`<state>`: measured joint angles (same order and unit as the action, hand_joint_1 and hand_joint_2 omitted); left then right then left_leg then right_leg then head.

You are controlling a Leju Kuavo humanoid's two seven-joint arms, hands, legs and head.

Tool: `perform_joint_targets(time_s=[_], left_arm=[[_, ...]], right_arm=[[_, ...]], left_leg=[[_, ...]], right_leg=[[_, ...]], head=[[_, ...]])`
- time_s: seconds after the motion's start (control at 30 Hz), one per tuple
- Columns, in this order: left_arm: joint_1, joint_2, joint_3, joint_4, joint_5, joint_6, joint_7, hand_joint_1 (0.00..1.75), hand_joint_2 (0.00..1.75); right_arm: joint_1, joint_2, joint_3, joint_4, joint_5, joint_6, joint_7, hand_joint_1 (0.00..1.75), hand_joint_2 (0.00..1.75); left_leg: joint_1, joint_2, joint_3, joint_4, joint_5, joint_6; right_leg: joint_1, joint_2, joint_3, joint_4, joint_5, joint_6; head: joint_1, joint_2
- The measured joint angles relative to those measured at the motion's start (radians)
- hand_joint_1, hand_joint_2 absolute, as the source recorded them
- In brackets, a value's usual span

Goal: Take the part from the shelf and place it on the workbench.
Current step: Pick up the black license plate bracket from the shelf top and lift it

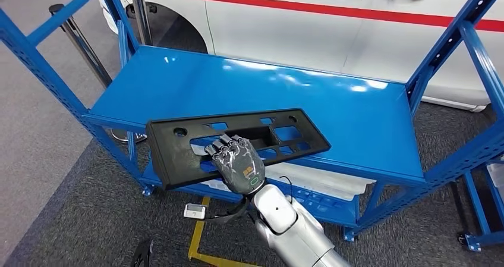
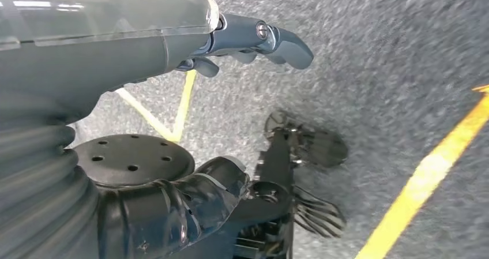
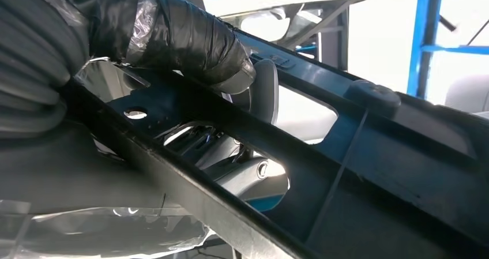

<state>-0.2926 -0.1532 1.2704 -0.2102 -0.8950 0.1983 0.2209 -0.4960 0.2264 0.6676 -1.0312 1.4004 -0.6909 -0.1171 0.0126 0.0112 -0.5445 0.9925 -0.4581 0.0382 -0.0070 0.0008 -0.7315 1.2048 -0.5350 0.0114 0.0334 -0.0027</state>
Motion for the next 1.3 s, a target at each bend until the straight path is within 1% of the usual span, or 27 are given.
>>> perform_joint_targets(time_s=[0.03, 0.07, 0.1, 0.17, 0.23, 0.27, 0.3, 0.37, 0.43, 0.5, 0.53, 0.57, 0.63, 0.67, 0.7, 0.77, 0.8, 0.87, 0.9, 0.93, 1.03, 1.07, 1.1, 1.13, 1.2, 1.27, 1.3], left_arm=[[0.001, 0.000, 0.000, 0.000, 0.000, -0.002, 0.001, 0.00, 1.75], [0.001, 0.001, 0.000, 0.000, 0.001, -0.005, 0.002, 0.00, 1.75], [0.002, 0.001, 0.000, 0.000, 0.001, -0.008, 0.003, 0.00, 1.75], [0.004, 0.002, 0.000, 0.000, 0.002, -0.010, 0.005, 0.00, 1.75], [0.006, 0.003, 0.000, 0.000, 0.001, -0.011, 0.006, 0.00, 1.75], [0.006, 0.003, 0.000, 0.000, 0.000, -0.011, 0.006, 0.00, 1.75], [0.007, 0.003, 0.000, 0.000, 0.000, -0.012, 0.006, 0.00, 1.75], [0.009, 0.004, 0.000, 0.000, 0.000, -0.012, 0.006, 0.00, 1.75], [0.012, 0.005, 0.000, 0.000, 0.003, -0.016, 0.007, 0.00, 1.75], [0.013, 0.005, 0.001, 0.000, 0.010, -0.026, 0.009, 0.00, 1.75], [0.014, 0.006, 0.001, 0.000, 0.016, -0.033, 0.009, 0.00, 1.75], [0.014, 0.006, 0.002, 0.000, 0.021, -0.038, 0.009, 0.00, 1.75], [0.015, 0.006, 0.003, 0.000, 0.029, -0.042, 0.009, 0.00, 1.75], [0.015, 0.006, 0.004, 0.000, 0.031, -0.041, 0.009, 0.00, 1.75], [0.014, 0.007, 0.004, 0.000, 0.033, -0.039, 0.009, 0.00, 1.75], [0.011, 0.009, 0.005, 0.000, 0.036, -0.032, 0.007, 0.00, 1.75], [0.010, 0.010, 0.005, 0.000, 0.037, -0.028, 0.006, 0.00, 1.75], [0.010, 0.010, 0.006, 0.000, 0.040, -0.023, 0.005, 0.00, 1.75], [0.010, 0.010, 0.007, 0.000, 0.041, -0.020, 0.005, 0.00, 1.75], [0.009, 0.009, 0.008, 0.000, 0.042, -0.018, 0.005, 0.00, 1.75], [0.006, 0.008, 0.008, 0.000, 0.042, -0.008, 0.004, 0.00, 1.75], [0.005, 0.008, 0.008, 0.000, 0.042, -0.006, 0.004, 0.00, 1.75], [0.005, 0.007, 0.008, 0.000, 0.042, -0.005, 0.004, 0.00, 1.75], [0.004, 0.007, 0.008, 0.000, 0.043, -0.004, 0.005, 0.00, 1.75], [0.002, 0.005, 0.008, 0.000, 0.043, -0.004, 0.007, 0.00, 1.75], [-0.002, 0.005, 0.008, 0.000, 0.044, -0.004, 0.009, 0.00, 1.75], [-0.003, 0.005, 0.009, 0.000, 0.044, -0.005, 0.010, 0.00, 1.75]], right_arm=[[0.000, -0.002, 0.000, 0.001, 0.000, 0.000, 0.000, 1.73, 1.75], [0.001, -0.004, 0.000, 0.004, 0.000, 0.000, 0.000, 1.73, 1.75], [0.001, -0.006, 0.000, 0.006, 0.000, 0.000, 0.001, 1.73, 1.75], [0.000, -0.009, 0.001, 0.010, 0.002, 0.000, 0.005, 1.73, 1.75], [-0.003, -0.010, 0.001, 0.011, 0.004, 0.000, 0.010, 1.73, 1.75], [-0.004, -0.010, 0.002, 0.011, 0.005, 0.000, 0.012, 1.73, 1.75], [-0.005, -0.011, 0.002, 0.011, 0.005, 0.000, 0.013, 1.73, 1.75], [-0.005, -0.014, 0.003, 0.012, -0.001, -0.001, 0.013, 1.73, 1.75], [-0.005, -0.017, 0.005, 0.013, -0.020, 0.000, 0.007, 1.73, 1.75], [-0.005, -0.018, 0.007, 0.013, -0.049, 0.000, -0.007, 1.73, 1.75], [-0.005, -0.018, 0.009, 0.013, -0.064, 0.000, -0.016, 1.73, 1.75], [-0.004, -0.019, 0.010, 0.013, -0.078, 0.000, -0.024, 1.73, 1.75], [-0.001, -0.021, 0.011, 0.013, -0.100, 0.000, -0.039, 1.73, 1.75], [0.000, -0.022, 0.012, 0.013, -0.110, 0.000, -0.046, 1.73, 1.75], [0.000, -0.022, 0.012, 0.013, -0.123, 0.000, -0.054, 1.73, 1.75], [0.000, -0.022, 0.012, 0.013, -0.155, -0.001, -0.072, 1.73, 1.75], [0.000, -0.021, 0.013, 0.012, -0.172, -0.001, -0.080, 1.73, 1.75], [0.000, -0.020, 0.016, 0.013, -0.196, -0.001, -0.091, 1.73, 1.75], [0.000, -0.021, 0.017, 0.013, -0.204, -0.001, -0.094, 1.73, 1.75], [0.000, -0.022, 0.018, 0.015, -0.210, -0.001, -0.096, 1.73, 1.75], [0.001, -0.024, 0.023, 0.022, -0.224, -0.001, -0.097, 1.73, 1.75], [0.001, -0.025, 0.026, 0.025, -0.226, -0.001, -0.097, 1.73, 1.75], [0.001, -0.026, 0.028, 0.029, -0.226, -0.001, -0.096, 1.73, 1.75], [0.001, -0.027, 0.031, 0.031, -0.227, -0.001, -0.096, 1.73, 1.75], [0.000, -0.028, 0.035, 0.035, -0.229, -0.001, -0.095, 1.73, 1.75], [-0.004, -0.027, 0.038, 0.037, -0.231, -0.001, -0.093, 1.73, 1.75], [-0.006, -0.026, 0.039, 0.037, -0.232, -0.001, -0.091, 1.73, 1.75]], left_leg=[[-0.001, 0.000, -0.016, 0.002, 0.011, 0.000], [-0.001, 0.000, -0.033, 0.005, 0.022, -0.002], [-0.001, 0.001, -0.049, 0.008, 0.032, -0.004], [-0.001, 0.000, -0.078, 0.018, 0.048, -0.009], [-0.003, -0.001, -0.099, 0.030, 0.061, -0.019], [-0.003, -0.001, -0.104, 0.032, 0.069, -0.025], [-0.003, -0.001, -0.108, 0.032, 0.078, -0.032], [0.001, -0.002, -0.116, 0.029, 0.086, -0.046], [0.004, -0.003, -0.138, 0.069, 0.030, -0.054], [0.005, -0.003, -0.168, 0.179, -0.074, -0.059], [0.005, -0.003, -0.178, 0.241, -0.108, -0.060], [0.005, -0.003, -0.180, 0.289, -0.118, -0.061], [0.005, -0.004, -0.145, 0.302, -0.072, -0.059], [0.005, -0.003, -0.107, 0.266, -0.043, -0.057], [0.003, -0.004, -0.054, 0.201, -0.035, -0.053], [-0.002, -0.004, 0.039, 0.065, -0.060, -0.043], [-0.006, -0.005, 0.064, 0.022, -0.076, -0.039], [-0.008, -0.005, 0.063, 0.003, -0.065, -0.029], [-0.006, -0.003, 0.057, -0.001, -0.052, -0.022], [-0.003, -0.001, 0.047, -0.004, -0.038, -0.014], [-0.003, 0.002, -0.001, -0.001, 0.003, -0.001], [-0.003, 0.002, -0.019, 0.002, 0.015, -0.003], [-0.003, 0.003, -0.038, 0.006, 0.027, -0.005], [-0.003, 0.003, -0.056, 0.011, 0.036, -0.007], [-0.002, 0.003, -0.090, 0.026, 0.052, -0.015], [-0.003, 0.003, -0.113, 0.039, 0.066, -0.026], [-0.004, 0.002, -0.118, 0.041, 0.074, -0.032]], right_leg=[[-0.002, 0.000, -0.011, 0.064, -0.030, 0.004], [-0.004, 0.000, -0.011, 0.107, -0.032, 0.006], [-0.006, 0.000, 0.002, 0.120, -0.014, 0.008], [-0.008, 0.000, 0.078, 0.048, 0.038, 0.005], [-0.005, 0.000, 0.176, -0.089, 0.031, -0.002], [-0.002, 0.001, 0.205, -0.136, 0.018, -0.006], [0.002, 0.001, 0.217, -0.164, 0.008, -0.012], [0.003, -0.001, 0.206, -0.173, 0.024, -0.027], [0.000, -0.005, 0.184, -0.178, 0.049, -0.046], [0.002, -0.006, 0.154, -0.178, 0.074, -0.056], [0.004, -0.007, 0.138, -0.178, 0.087, -0.058], [0.006, -0.007, 0.121, -0.177, 0.099, -0.058], [0.009, -0.006, 0.085, -0.172, 0.123, -0.057], [0.010, -0.006, 0.069, -0.169, 0.133, -0.055], [0.010, -0.005, 0.055, -0.165, 0.144, -0.053], [0.011, -0.006, 0.041, -0.162, 0.162, -0.044], [0.011, -0.007, 0.039, -0.163, 0.172, -0.039], [0.009, -0.009, 0.038, -0.171, 0.190, -0.027], [0.008, -0.007, 0.034, -0.168, 0.182, -0.021], [0.007, -0.005, 0.026, -0.149, 0.153, -0.016], [0.001, -0.002, -0.011, 0.008, 0.001, -0.002], [-0.001, -0.002, -0.017, 0.066, -0.021, 0.001], [-0.004, -0.002, -0.013, 0.103, -0.016, 0.004], [-0.006, -0.002, 0.005, 0.109, 0.009, 0.006], [-0.010, -0.002, 0.085, 0.029, 0.048, 0.006], [-0.007, -0.001, 0.171, -0.096, 0.026, 0.001], [-0.004, 0.000, 0.192, -0.134, 0.009, -0.003]], head=[[0.000, 0.000], [0.000, 0.000], [0.000, 0.000], [0.000, 0.000], [-0.001, 0.000], [-0.001, 0.000], [-0.001, 0.000], [-0.001, 0.000], [-0.001, 0.000], [-0.002, 0.000], [-0.002, 0.000], [-0.002, 0.000], [-0.002, 0.000], [-0.002, 0.000], [-0.002, 0.000], [-0.002, 0.000], [-0.002, 0.000], [-0.002, 0.000], [-0.001, 0.000], [-0.001, 0.000], [0.000, 0.000], [0.000, 0.000], [0.000, 0.000], [0.000, 0.000], [0.000, 0.000], [-0.001, 0.000], [-0.001, 0.000]])
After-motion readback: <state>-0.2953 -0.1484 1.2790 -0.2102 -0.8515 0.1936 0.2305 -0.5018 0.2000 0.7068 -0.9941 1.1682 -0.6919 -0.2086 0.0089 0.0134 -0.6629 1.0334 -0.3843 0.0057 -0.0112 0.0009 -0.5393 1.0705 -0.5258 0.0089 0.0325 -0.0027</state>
